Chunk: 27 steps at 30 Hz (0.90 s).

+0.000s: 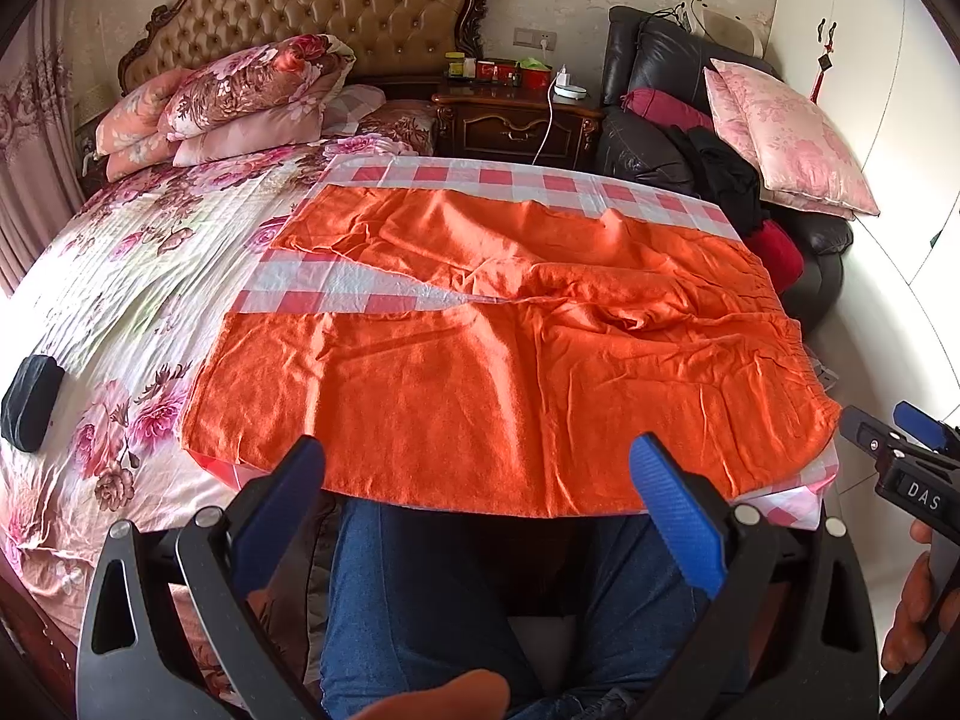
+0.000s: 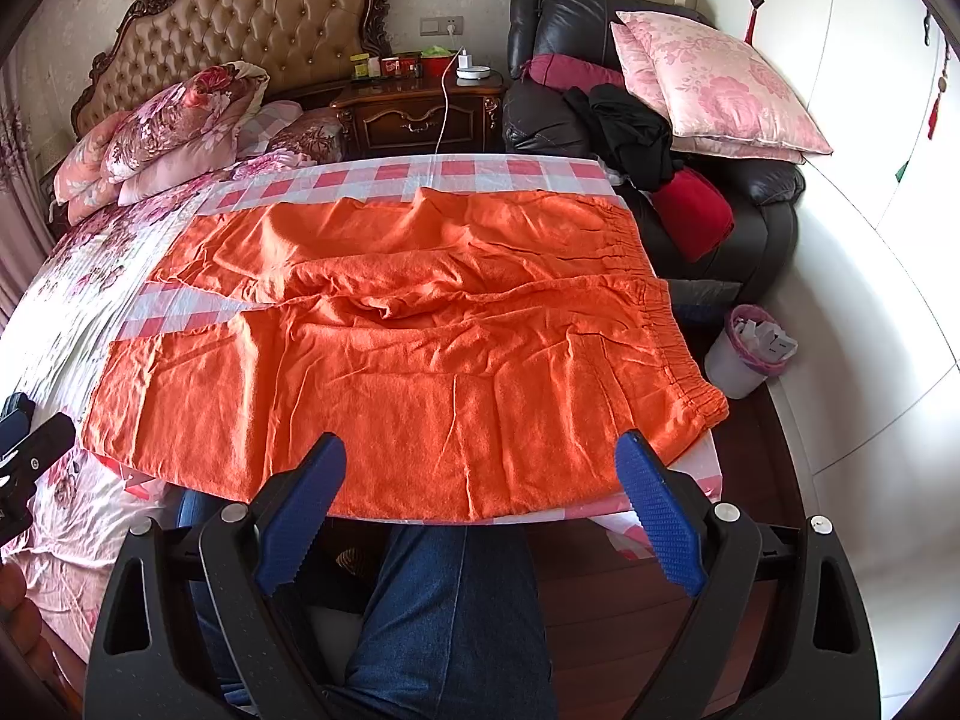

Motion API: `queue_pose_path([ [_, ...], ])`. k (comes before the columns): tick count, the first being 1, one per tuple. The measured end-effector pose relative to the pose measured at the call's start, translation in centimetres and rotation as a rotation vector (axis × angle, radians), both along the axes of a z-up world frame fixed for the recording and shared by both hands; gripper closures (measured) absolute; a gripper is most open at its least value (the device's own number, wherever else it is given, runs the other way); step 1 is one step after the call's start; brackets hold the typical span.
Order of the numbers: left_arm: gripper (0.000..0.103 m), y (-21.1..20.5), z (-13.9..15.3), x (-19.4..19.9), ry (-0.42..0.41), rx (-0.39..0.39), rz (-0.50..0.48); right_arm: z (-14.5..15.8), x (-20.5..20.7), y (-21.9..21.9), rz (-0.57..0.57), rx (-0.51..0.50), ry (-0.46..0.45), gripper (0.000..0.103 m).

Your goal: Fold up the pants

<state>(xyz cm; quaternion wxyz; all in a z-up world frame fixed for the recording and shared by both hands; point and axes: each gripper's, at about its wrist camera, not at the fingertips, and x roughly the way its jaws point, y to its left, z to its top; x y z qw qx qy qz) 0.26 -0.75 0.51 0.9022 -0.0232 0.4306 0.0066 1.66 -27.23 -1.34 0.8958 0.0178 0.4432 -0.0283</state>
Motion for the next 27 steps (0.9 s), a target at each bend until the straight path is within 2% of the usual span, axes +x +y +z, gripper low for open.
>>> queue_pose_path([
  [27,0.002,-0.08,0.03,0.04,0.001,-0.009,0.000,0.15,-0.12,-0.05,0.000,0.002,-0.002,0.015],
])
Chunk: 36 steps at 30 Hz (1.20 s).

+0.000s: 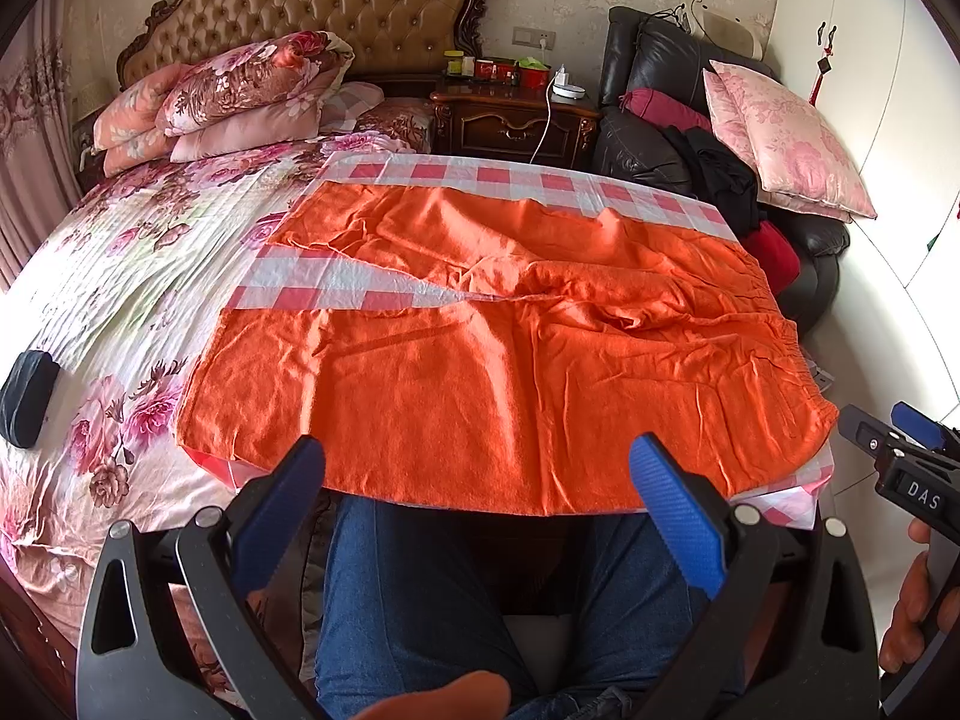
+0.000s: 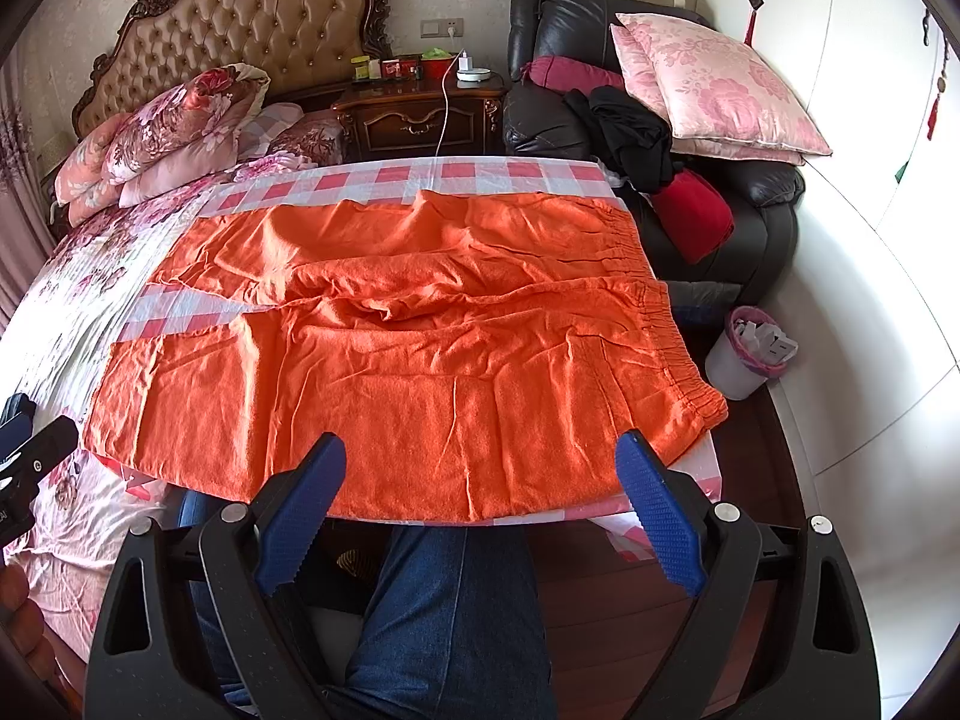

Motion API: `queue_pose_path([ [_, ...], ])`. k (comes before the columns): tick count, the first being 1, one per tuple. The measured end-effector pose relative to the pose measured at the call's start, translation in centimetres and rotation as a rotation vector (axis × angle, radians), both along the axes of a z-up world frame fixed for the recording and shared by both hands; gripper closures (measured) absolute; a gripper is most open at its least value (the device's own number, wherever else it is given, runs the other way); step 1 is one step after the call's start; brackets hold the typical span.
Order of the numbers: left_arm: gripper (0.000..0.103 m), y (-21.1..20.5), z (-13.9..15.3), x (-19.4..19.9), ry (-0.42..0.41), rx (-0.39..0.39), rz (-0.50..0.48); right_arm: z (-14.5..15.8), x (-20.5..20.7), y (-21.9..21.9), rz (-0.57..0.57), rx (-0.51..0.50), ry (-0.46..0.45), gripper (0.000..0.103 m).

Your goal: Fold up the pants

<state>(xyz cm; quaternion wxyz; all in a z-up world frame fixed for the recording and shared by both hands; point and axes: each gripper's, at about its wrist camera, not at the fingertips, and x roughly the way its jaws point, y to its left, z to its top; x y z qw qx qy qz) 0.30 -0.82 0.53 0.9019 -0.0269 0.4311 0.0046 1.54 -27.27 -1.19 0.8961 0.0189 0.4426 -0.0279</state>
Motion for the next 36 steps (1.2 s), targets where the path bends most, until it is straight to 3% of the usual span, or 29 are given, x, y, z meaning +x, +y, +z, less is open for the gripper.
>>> queue_pose_path([
  [36,0.002,0.13,0.03,-0.05,0.005,-0.010,-0.001,-0.30,-0.09,0.03,-0.002,0.002,0.001,0.015],
])
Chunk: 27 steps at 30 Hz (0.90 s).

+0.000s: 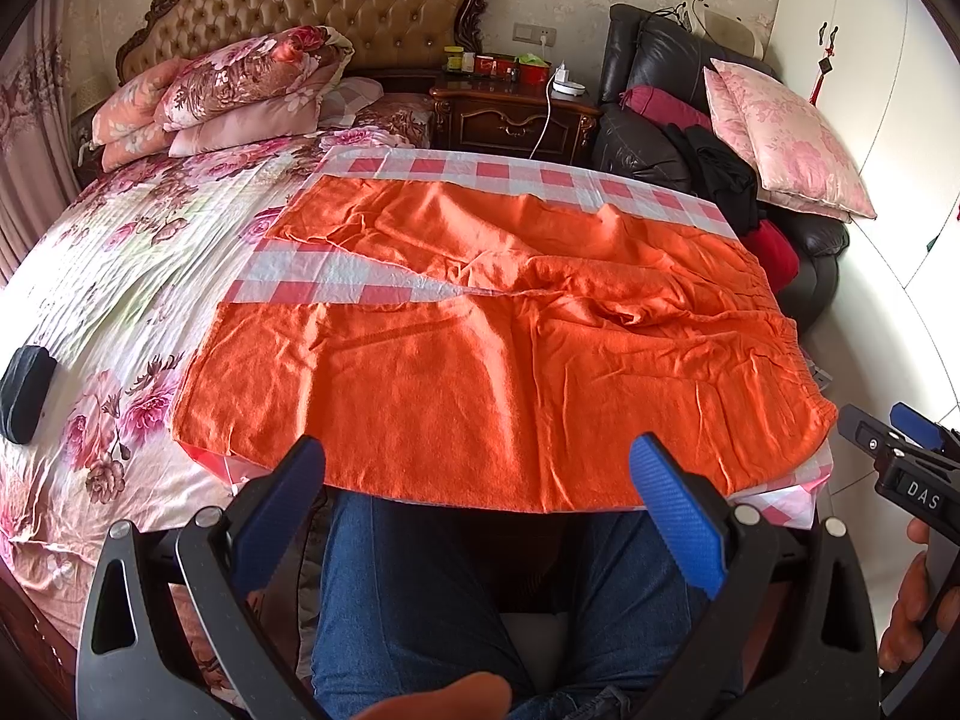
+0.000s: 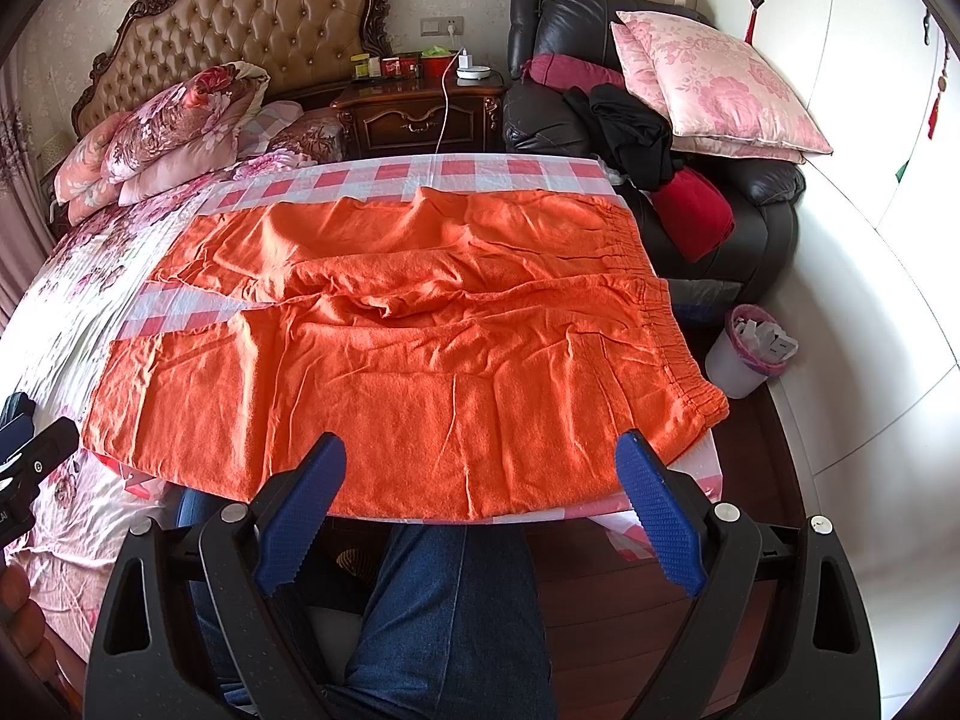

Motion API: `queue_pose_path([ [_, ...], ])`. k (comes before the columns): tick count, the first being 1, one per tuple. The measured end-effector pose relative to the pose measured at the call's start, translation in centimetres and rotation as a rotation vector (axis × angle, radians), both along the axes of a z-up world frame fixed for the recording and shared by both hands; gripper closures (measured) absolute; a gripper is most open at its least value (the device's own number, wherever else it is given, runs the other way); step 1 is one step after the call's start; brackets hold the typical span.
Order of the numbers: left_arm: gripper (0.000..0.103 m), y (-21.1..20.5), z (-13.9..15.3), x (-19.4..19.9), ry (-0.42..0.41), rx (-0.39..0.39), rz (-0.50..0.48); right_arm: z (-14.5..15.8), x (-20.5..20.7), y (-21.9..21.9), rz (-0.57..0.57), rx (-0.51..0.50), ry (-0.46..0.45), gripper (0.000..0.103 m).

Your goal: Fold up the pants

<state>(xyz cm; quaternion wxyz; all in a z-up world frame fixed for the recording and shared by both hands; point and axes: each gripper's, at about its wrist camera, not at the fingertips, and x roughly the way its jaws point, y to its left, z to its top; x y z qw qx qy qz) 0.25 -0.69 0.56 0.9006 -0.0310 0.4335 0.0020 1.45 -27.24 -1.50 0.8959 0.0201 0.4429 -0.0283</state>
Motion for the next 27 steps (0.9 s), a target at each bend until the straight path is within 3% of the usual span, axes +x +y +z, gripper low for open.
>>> queue_pose_path([
  [6,0.002,-0.8,-1.2,0.5,0.030,-0.019,0.003,-0.5,0.3,-0.1,-0.001,0.002,0.015,0.015],
  [12,0.002,0.7,-6.3,3.4,0.125,-0.133,-0.030,-4.9,3.6,-2.9,-0.029,0.057,0.112,0.015],
  [18,0.002,2.8,-9.5,6.4,0.222,-0.212,-0.054,-8.7,10.9,-10.1,-0.092,0.135,0.236,0.015],
  [23,0.002,4.6,-11.1,8.4,0.270,-0.222,-0.012,-9.9,21.0,-16.3,-0.136,0.186,0.331,0.015],
  [27,0.002,5.6,-11.9,9.4,0.294,-0.238,0.014,-10.3,30.4,-17.1,-0.066,-0.049,0.356,0.015],
])
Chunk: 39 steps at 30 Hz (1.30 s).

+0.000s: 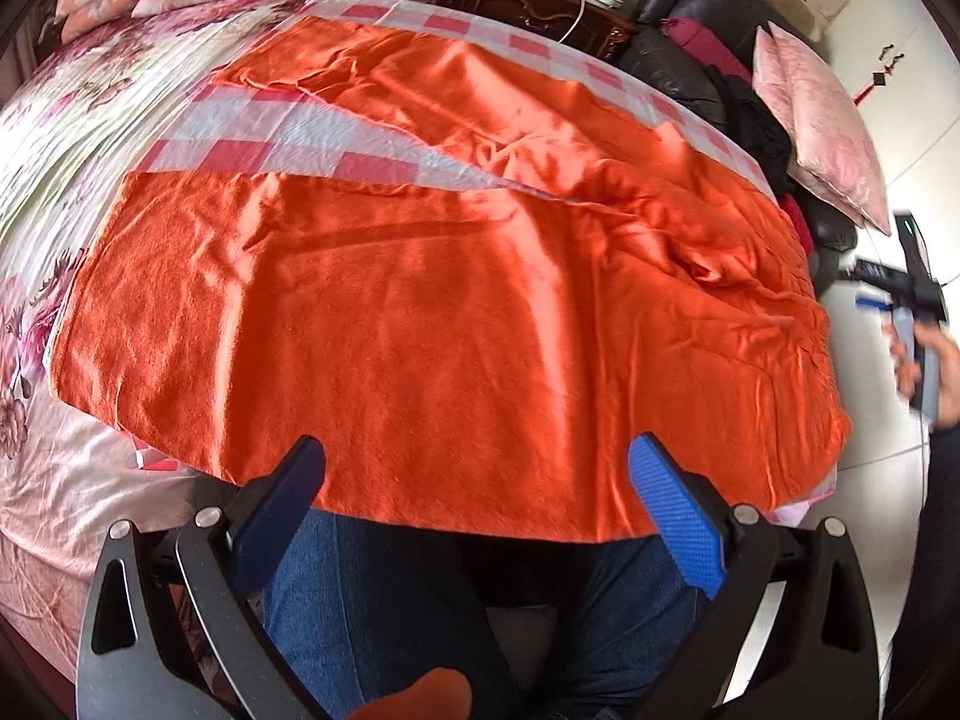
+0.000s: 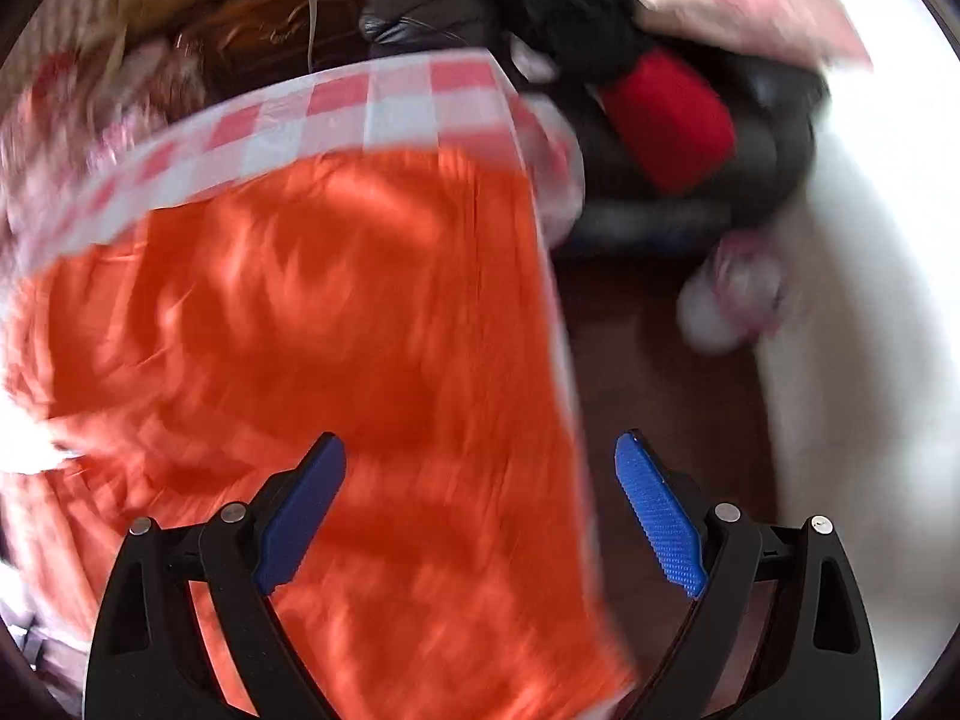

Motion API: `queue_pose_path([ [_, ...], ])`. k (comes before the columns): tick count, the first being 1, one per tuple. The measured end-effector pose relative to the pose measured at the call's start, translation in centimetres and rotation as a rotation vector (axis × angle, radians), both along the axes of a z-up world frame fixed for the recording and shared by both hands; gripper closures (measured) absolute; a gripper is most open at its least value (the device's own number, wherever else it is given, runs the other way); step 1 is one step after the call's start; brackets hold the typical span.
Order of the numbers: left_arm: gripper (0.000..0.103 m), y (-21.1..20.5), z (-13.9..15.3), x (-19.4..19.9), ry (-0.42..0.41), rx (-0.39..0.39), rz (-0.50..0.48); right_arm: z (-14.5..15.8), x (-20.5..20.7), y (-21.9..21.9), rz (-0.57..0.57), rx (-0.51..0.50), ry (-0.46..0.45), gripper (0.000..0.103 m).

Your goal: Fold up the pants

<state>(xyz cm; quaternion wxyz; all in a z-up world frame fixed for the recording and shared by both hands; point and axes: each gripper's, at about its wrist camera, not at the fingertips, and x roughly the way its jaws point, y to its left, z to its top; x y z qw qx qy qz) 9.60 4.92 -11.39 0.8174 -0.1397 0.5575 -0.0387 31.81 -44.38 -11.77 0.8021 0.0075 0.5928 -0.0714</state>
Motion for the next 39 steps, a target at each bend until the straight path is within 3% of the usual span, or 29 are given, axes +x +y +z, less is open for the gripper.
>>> queue_pose_path([
  [2,0.004,0.5,-0.3,0.5,0.009,-0.008,0.007,-0.4,3.6,-0.1,0.049,-0.048,0.013,0.015],
  [8,0.024,2.6,0.0,3.3,0.012,-0.034,0.015,-2.4,11.6,0.0,0.174,-0.049,0.019,0.014],
  [12,0.030,5.2,1.2,7.0,0.001,-0.041,0.043,-5.3,13.5,1.2,0.295,-0.078,0.069,0.018],
  [15,0.033,8.0,2.5,11.4,-0.017,-0.027,0.079,-5.7,13.8,1.5,0.357,-0.053,0.050,0.027],
  [16,0.036,9.1,2.9,13.2,-0.022,-0.021,0.092,-5.7,13.7,1.3,0.374,-0.034,0.046,0.034],
  [17,0.038,10.6,3.2,15.8,-0.026,-0.011,0.116,-5.6,13.5,1.4,0.387,-0.035,0.039,0.050],
  [18,0.044,11.8,3.3,17.8,-0.025,-0.011,0.135,-5.4,13.3,1.5,0.400,-0.036,0.028,0.059],
  [19,0.052,13.2,3.2,20.1,-0.019,-0.019,0.156,-5.1,12.9,1.5,0.414,-0.046,0.018,0.075],
  [20,0.056,15.2,2.9,23.3,-0.003,-0.027,0.189,-4.9,12.8,1.5,0.414,-0.057,0.014,0.081],
  [22,0.068,18.0,2.1,28.3,0.025,0.002,0.234,-4.0,12.1,1.5,0.418,-0.055,-0.013,0.083],
  [27,0.069,22.3,-0.2,38.6,0.102,0.089,0.259,-1.5,11.3,0.6,0.346,-0.017,-0.088,0.084],
  [30,0.066,22.6,-2.0,43.4,0.149,0.140,0.181,-0.7,10.7,1.0,0.346,-0.016,-0.104,0.084],
  [33,0.064,22.3,-3.0,45.9,0.164,0.233,0.124,-0.3,10.6,1.3,0.341,-0.022,-0.108,0.084],
  [39,0.062,21.0,-5.0,48.3,0.218,0.231,0.006,0.2,10.5,1.0,0.307,-0.022,-0.109,0.084],
])
